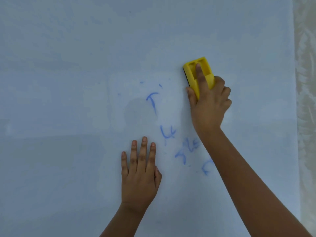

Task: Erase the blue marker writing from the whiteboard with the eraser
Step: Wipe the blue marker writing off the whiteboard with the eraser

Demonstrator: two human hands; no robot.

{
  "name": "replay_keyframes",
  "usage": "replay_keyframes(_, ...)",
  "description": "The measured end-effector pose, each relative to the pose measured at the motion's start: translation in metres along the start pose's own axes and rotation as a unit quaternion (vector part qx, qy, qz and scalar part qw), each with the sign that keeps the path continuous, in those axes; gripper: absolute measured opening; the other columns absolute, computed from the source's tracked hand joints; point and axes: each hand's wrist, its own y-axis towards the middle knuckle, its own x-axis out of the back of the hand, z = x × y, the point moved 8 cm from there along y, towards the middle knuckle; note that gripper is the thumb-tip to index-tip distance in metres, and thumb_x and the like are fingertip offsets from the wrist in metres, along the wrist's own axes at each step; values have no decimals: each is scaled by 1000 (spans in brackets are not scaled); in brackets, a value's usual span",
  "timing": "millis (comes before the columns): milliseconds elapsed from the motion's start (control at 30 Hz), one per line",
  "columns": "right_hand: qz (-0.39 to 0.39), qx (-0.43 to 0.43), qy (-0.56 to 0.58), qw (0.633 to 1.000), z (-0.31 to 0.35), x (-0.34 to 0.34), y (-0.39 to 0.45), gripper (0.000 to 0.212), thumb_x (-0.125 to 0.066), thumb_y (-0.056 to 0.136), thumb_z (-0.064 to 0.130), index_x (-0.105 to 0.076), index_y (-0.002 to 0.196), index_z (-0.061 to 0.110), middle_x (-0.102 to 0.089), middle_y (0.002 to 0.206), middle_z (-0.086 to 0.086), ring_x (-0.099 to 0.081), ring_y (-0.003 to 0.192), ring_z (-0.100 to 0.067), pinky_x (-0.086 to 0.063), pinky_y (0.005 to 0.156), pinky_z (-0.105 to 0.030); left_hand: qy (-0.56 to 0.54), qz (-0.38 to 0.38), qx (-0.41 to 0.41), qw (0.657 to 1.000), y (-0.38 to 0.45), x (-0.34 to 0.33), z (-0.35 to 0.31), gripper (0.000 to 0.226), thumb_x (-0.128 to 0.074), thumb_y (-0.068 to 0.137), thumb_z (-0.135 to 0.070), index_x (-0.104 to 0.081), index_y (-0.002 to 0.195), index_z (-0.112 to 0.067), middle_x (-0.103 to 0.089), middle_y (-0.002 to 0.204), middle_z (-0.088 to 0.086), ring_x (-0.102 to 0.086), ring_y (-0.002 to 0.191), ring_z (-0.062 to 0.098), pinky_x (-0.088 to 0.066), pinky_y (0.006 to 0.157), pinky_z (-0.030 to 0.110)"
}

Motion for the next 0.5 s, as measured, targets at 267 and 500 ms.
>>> replay_keyframes(267,-5,204,-50,978,88,-8,-71,55,-50,81,53,-38,134,45,-62,113,-6,-55,79,-26,-42,63,-35,-1,3,1,1000,-1,-2,1,57,-34,87,-23,-29,143,-9,-28,148,14,-22,139,32,-13,112,52)
replay_keyframes(500,6,170,-8,985,19,-3,-69,49,-52,85,45,-45,132,38,-61,113,-16,-55,79,-35,-44,64,-41,2,3,-5,1000,-3,-1,-1,58,-34,87,-22,-29,144,-10,-26,151,14,-21,140,33,-14,112,53)
